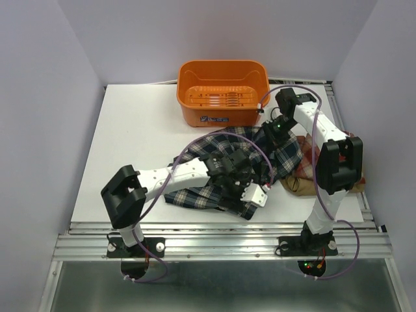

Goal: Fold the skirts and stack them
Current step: Flatten the skirt out

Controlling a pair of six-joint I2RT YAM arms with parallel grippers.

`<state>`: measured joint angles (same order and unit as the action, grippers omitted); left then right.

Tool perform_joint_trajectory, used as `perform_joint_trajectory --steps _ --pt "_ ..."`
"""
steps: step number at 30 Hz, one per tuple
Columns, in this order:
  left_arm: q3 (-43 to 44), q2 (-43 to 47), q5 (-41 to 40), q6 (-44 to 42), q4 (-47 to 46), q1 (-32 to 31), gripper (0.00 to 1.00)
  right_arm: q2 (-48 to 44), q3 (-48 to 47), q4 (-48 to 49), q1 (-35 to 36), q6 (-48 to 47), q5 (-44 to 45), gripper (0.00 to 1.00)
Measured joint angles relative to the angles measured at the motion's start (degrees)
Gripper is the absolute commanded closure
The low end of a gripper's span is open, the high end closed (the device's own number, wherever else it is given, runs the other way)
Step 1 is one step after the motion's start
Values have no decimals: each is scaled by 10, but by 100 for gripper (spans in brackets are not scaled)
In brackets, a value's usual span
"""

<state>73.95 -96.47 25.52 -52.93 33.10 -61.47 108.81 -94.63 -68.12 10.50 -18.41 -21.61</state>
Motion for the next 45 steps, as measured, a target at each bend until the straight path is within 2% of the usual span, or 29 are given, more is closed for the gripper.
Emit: perform_joint_trajectory --steps 8,13,14,17,18,21,22,25,30,32,33,34,38,41,45 --pt "2 -28 10 -5 -5 -70 7 0 17 11 -2 -3 -8 99" --pt "-20 -33 -16 16 -54 -97 7 0 28 18 -4 -5 -15 99" --pt "-31 -35 -35 24 -77 -103 10 -1 31 22 -5 -7 -18 99" --pt "-69 -40 -84 44 -136 -112 27 -13 54 37 -7 -11 -24 99" --pt "-82 -40 -97 46 -152 -113 38 -20 65 41 -7 -13 -26 99" --pt "-121 -39 -139 61 -194 -114 59 -36 89 54 -8 -16 -28 99" --pt "-129 -38 -150 62 -203 -114 74 -41 96 59 -8 -17 -29 99" --pt "-144 -25 -177 72 -219 -114 100 -56 117 73 -8 -22 -31 98" --pt "-146 42 -198 103 -219 -106 100 -101 174 102 -17 -48 -41 90" --pt "-140 90 -177 130 -203 -73 100 -111 188 103 -33 -63 -47 79" --pt "-135 106 -169 140 -200 -55 100 -111 188 103 -42 -69 -50 70" --pt "-123 130 -147 153 -188 -24 100 -111 188 104 -57 -77 -57 51" --pt "-94 194 -58 205 -169 96 100 -110 172 96 -107 -101 -72 16" --pt "-95 213 6 256 -165 180 100 -110 139 98 -148 -119 -96 8" --pt "-126 185 73 331 -186 283 100 -120 128 117 -173 -131 -103 5"
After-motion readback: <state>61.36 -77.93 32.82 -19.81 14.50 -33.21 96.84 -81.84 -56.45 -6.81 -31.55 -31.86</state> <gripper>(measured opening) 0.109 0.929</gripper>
